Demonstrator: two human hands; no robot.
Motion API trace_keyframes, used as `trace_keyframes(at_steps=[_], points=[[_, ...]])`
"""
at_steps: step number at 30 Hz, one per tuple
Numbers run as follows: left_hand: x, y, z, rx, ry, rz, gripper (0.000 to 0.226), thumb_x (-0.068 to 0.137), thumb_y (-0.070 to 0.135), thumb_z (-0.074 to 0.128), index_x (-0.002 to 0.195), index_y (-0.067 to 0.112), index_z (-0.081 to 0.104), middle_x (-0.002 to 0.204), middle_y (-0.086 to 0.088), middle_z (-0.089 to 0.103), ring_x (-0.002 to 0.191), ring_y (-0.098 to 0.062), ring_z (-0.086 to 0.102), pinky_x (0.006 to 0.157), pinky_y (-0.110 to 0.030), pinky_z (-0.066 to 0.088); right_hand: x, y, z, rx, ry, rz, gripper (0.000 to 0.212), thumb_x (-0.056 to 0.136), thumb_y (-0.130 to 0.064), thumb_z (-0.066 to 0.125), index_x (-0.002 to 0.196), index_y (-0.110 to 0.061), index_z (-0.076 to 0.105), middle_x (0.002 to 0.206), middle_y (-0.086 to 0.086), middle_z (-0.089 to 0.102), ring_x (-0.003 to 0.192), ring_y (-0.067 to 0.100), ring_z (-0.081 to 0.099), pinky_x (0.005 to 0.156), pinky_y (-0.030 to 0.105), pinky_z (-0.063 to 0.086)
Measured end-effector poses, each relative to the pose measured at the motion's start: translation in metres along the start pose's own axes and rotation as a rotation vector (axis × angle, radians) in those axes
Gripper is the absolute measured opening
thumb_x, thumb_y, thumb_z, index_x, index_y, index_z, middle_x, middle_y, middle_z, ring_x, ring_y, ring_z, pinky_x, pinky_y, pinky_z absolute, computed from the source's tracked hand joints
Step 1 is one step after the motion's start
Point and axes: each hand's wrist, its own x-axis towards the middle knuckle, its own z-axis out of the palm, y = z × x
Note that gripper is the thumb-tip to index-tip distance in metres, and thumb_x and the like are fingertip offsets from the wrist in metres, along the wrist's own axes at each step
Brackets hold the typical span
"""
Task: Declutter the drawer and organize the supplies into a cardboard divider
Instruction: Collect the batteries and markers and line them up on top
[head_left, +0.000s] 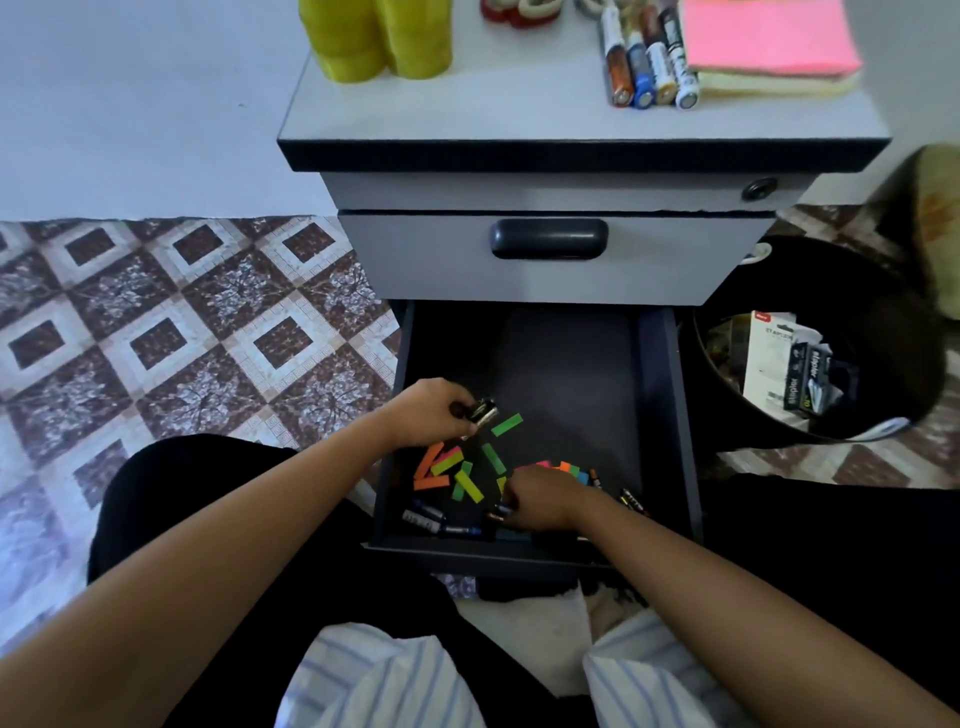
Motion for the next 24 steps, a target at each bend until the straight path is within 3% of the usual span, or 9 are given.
trace_keyframes(at_steps=[2, 6, 9, 14, 16, 19, 22, 24], points=[[-0.004, 0.012, -0.012, -0.095, 0.029, -0.002, 0.018, 0.086, 0.022, 0.065, 0.102, 0.013, 0.067, 0.081, 0.003, 0.06, 0.071, -0.01, 0.056, 0.063, -0.018, 0.043, -0.011, 0.006, -0.017, 0.175, 0.034, 0.004, 0.033, 0.09, -0.03, 0.057, 0.071, -0.004, 0.059, 0.068, 0.009, 0.051, 0.067, 0.022, 0.049, 0.059, 0.029, 0.033], [-0.02, 0.047, -0.05, -0.247, 0.138, 0.073, 0.006, 0.085, 0.017, 0.067, 0.079, 0.016, 0.065, 0.07, 0.001, 0.063, 0.061, -0.005, 0.057, 0.065, -0.021, 0.046, -0.053, 0.015, -0.074, 0.439, 0.165, -0.021, 0.014, 0.086, -0.024, 0.064, 0.078, -0.013, 0.065, 0.073, 0.0, 0.057, 0.069, 0.011, 0.051, 0.06, 0.027, 0.039], [-0.036, 0.083, -0.091, -0.385, 0.196, 0.172, 0.002, 0.086, 0.012, 0.066, 0.088, 0.013, 0.067, 0.077, -0.006, 0.068, 0.068, -0.009, 0.06, 0.068, -0.023, 0.051, -0.095, 0.011, -0.131, 0.605, 0.36, -0.047, 0.016, 0.086, -0.02, 0.066, 0.071, -0.021, 0.061, 0.06, -0.012, 0.055, 0.059, 0.001, 0.051, 0.054, 0.021, 0.045], [-0.049, 0.145, -0.168, -0.562, 0.365, 0.292, 0.01, 0.087, 0.006, 0.063, 0.078, 0.01, 0.065, 0.071, -0.005, 0.064, 0.062, -0.007, 0.059, 0.058, -0.013, 0.051, -0.164, -0.016, -0.232, 0.721, 0.727, -0.139, 0.012, 0.083, -0.009, 0.067, 0.077, -0.018, 0.063, 0.063, -0.002, 0.058, 0.051, 0.001, 0.05, 0.045, 0.014, 0.042], [-0.043, 0.164, -0.195, -0.563, 0.44, 0.261, 0.01, 0.088, 0.008, 0.062, 0.078, 0.01, 0.063, 0.074, -0.006, 0.065, 0.066, -0.01, 0.061, 0.06, -0.014, 0.051, -0.175, -0.024, -0.27, 0.709, 0.85, -0.137, 0.006, 0.083, -0.01, 0.068, 0.084, -0.016, 0.066, 0.07, 0.0, 0.061, 0.056, 0.005, 0.054, 0.047, 0.016, 0.046], [-0.021, 0.183, -0.22, -0.552, 0.473, 0.144, 0.011, 0.087, 0.007, 0.063, 0.077, 0.006, 0.06, 0.072, -0.007, 0.065, 0.063, -0.01, 0.061, 0.065, -0.02, 0.053, -0.166, -0.031, -0.318, 0.656, 0.934, -0.057, 0.019, 0.082, -0.011, 0.07, 0.098, -0.001, 0.066, 0.074, 0.007, 0.063, 0.061, 0.013, 0.059, 0.057, 0.027, 0.051], [0.005, 0.189, -0.229, -0.51, 0.455, -0.003, 0.013, 0.087, 0.002, 0.06, 0.075, 0.0, 0.057, 0.063, -0.009, 0.063, 0.054, -0.011, 0.059, 0.063, -0.024, 0.051, -0.141, -0.037, -0.35, 0.58, 0.943, 0.049, 0.023, 0.079, -0.006, 0.072, 0.096, 0.007, 0.064, 0.074, 0.014, 0.062, 0.058, 0.021, 0.059, 0.06, 0.034, 0.054], [0.017, 0.189, -0.23, -0.493, 0.421, -0.081, 0.018, 0.09, -0.001, 0.055, 0.072, 0.0, 0.051, 0.061, -0.011, 0.059, 0.052, -0.014, 0.055, 0.057, -0.024, 0.047, -0.124, -0.04, -0.363, 0.503, 0.917, 0.115, 0.014, 0.076, -0.002, 0.072, 0.084, 0.005, 0.063, 0.08, 0.02, 0.064, 0.061, 0.027, 0.059, 0.062, 0.036, 0.054]])
